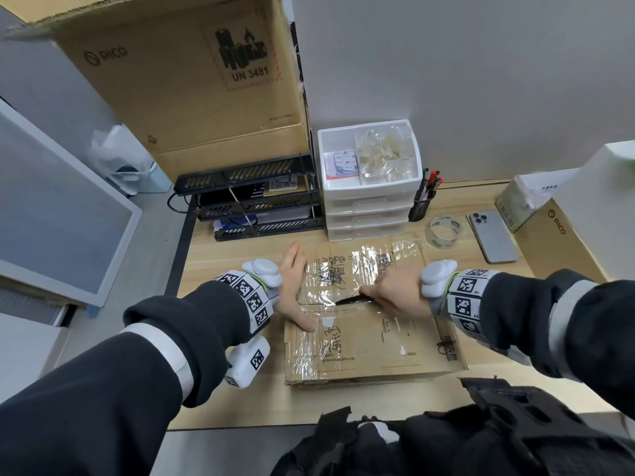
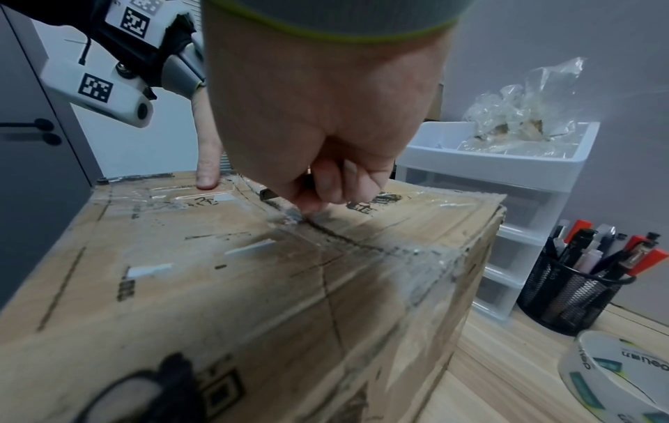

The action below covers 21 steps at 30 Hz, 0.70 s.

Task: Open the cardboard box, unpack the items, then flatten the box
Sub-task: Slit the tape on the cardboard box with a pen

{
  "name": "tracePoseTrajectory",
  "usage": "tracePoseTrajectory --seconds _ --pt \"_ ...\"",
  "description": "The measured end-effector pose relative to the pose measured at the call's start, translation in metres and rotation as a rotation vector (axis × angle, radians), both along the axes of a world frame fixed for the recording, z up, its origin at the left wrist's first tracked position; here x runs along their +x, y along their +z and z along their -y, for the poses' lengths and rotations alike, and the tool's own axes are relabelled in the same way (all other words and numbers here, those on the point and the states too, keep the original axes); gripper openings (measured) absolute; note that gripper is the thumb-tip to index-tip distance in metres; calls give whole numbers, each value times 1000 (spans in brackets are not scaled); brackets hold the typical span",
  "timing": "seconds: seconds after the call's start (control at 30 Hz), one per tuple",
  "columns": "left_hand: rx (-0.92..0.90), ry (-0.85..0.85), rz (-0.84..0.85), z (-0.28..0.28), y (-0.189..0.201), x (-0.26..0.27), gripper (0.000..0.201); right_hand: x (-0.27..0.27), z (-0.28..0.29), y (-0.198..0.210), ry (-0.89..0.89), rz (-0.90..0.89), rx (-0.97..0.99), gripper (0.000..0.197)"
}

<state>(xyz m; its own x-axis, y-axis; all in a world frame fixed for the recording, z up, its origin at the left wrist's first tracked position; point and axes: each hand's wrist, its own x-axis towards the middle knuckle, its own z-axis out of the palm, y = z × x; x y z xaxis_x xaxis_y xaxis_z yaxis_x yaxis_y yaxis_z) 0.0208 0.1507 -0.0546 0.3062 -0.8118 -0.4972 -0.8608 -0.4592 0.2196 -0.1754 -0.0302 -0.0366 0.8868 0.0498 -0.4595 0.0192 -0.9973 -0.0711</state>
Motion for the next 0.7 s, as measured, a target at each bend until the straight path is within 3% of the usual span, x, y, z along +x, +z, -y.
tracePoseTrajectory --seconds 0.37,0.7 --pt "-18 31 0 1 7 -8 155 -8 11 8 39 -17 -39 38" --pt "19 20 3 3 10 -8 155 -26 36 4 -29 -25 18 30"
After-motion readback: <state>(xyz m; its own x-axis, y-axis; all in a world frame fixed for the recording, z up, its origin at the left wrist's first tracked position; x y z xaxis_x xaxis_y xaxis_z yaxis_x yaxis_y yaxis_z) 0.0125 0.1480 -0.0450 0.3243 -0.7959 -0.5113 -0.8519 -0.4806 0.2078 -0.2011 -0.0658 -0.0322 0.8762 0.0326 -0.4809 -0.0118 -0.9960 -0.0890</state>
